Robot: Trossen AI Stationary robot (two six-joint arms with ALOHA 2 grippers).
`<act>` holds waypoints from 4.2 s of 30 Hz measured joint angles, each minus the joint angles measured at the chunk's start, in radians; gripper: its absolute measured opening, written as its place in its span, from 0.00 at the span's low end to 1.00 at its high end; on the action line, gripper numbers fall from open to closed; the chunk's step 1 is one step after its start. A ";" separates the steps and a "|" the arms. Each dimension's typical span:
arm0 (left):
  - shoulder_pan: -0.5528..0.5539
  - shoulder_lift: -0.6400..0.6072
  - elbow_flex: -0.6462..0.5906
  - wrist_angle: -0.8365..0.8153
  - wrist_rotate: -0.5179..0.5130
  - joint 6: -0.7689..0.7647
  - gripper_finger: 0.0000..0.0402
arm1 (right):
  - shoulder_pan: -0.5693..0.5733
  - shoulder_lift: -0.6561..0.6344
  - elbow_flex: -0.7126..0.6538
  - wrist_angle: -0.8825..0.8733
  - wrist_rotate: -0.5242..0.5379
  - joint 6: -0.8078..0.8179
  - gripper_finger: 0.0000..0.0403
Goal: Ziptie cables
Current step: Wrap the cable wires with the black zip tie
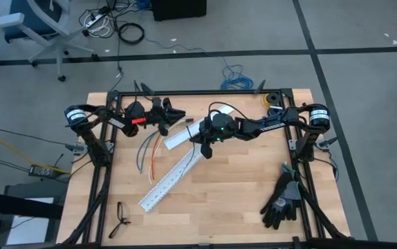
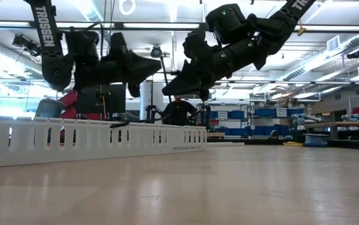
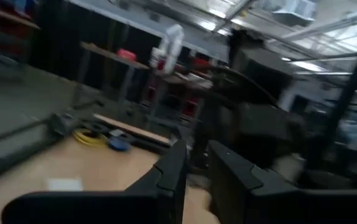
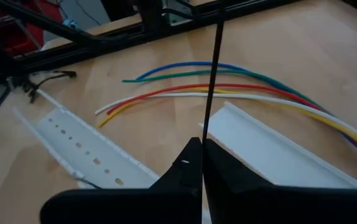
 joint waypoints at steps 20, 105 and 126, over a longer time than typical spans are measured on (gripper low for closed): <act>-0.106 0.001 -0.017 -0.016 -0.040 0.078 0.19 | -0.018 -0.001 0.002 0.043 0.006 0.015 0.00; -0.138 0.001 0.089 -0.187 -0.038 0.153 0.19 | -0.023 -0.002 0.002 0.061 0.080 0.015 0.00; -0.094 0.001 0.045 -0.084 0.002 0.120 0.19 | -0.019 -0.002 0.002 0.061 0.092 0.016 0.00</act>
